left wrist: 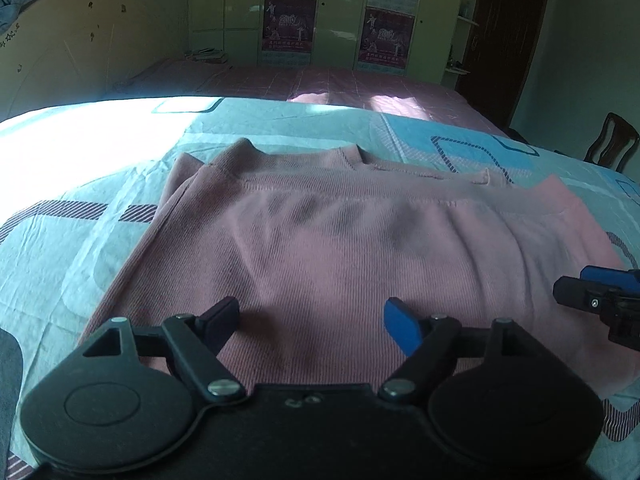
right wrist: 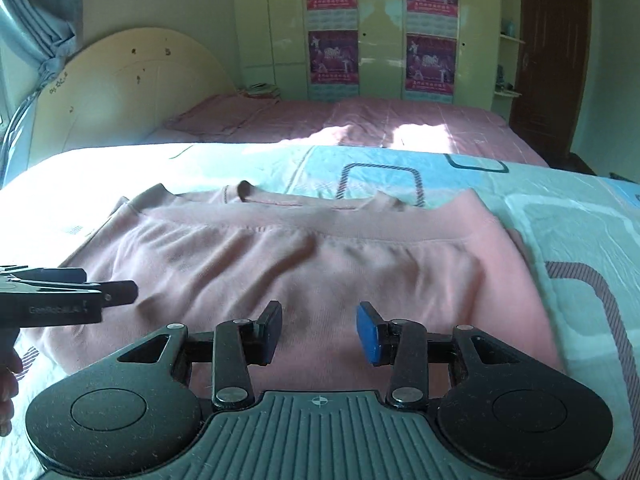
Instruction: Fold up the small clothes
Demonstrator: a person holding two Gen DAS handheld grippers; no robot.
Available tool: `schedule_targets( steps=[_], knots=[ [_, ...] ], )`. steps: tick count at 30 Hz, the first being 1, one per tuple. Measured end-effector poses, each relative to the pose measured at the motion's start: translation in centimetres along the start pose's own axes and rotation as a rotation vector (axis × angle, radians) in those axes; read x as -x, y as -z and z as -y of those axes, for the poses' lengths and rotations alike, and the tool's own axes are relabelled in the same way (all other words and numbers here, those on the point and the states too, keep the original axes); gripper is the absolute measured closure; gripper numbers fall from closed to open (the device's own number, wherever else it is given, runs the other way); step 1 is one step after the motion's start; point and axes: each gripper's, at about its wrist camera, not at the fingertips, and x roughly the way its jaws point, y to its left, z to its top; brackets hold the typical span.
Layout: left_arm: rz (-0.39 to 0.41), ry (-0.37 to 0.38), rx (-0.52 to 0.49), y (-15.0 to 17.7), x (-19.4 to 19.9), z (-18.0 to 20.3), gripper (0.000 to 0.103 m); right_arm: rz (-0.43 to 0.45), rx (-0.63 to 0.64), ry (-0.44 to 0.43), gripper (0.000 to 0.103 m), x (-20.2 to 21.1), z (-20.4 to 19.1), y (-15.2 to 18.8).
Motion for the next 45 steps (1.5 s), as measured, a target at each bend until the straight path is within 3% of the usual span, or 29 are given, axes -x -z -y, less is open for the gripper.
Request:
schedule_targets(
  steps=[3,6,13,16,21,22,24,26,35,38,43,45],
  knots=[
    [0.010,-0.009,0.013,0.9,-0.3,-0.5,0.017,-0.066,0.043,0.008,0.062,-1.9,-0.3,2.0],
    [0.008,-0.015,-0.001,0.9,-0.2,-0.5,0.015,-0.045,0.101,0.011,0.062,-1.3,-0.4,3.7],
    [0.002,-0.018,-0.003,0.8,-0.3,-0.6,0.012,-0.054,0.033,0.011,0.061,-0.7,0.2,4.0],
    [-0.005,-0.011,-0.005,0.6,-0.3,-0.7,0.012,-0.067,0.084,0.028,0.059,-0.4,-0.3,3.8],
    [-0.021,0.005,-0.010,0.3,-0.3,-1.0,0.012,-0.039,-0.075,0.014,0.058,1.4,0.4,2.8],
    [-0.026,0.006,-0.012,0.2,-0.2,-1.0,0.012,-0.041,-0.073,0.015,0.057,1.4,0.1,2.7],
    [-0.032,0.009,-0.013,0.1,-0.1,-1.1,0.012,-0.083,0.005,0.058,0.042,0.7,-0.9,2.9],
    [-0.038,0.012,-0.012,0.0,0.0,-1.3,0.012,-0.140,0.047,0.080,0.041,-0.2,-1.5,3.5],
    [-0.071,0.043,0.015,-0.1,2.8,-3.2,0.012,-0.034,-0.053,0.037,0.041,1.8,-2.0,1.1],
    [-0.101,0.082,0.067,0.7,4.2,-4.7,0.014,-0.031,-0.077,0.009,0.041,1.7,-2.6,0.6],
    [-0.148,0.171,0.284,3.2,6.5,-8.6,0.014,-0.019,-0.067,-0.006,0.041,1.8,-3.9,0.3],
    [-0.165,0.187,0.320,4.1,7.0,-9.4,0.014,-0.012,-0.066,-0.006,0.041,1.8,-4.2,0.2]
  ],
)
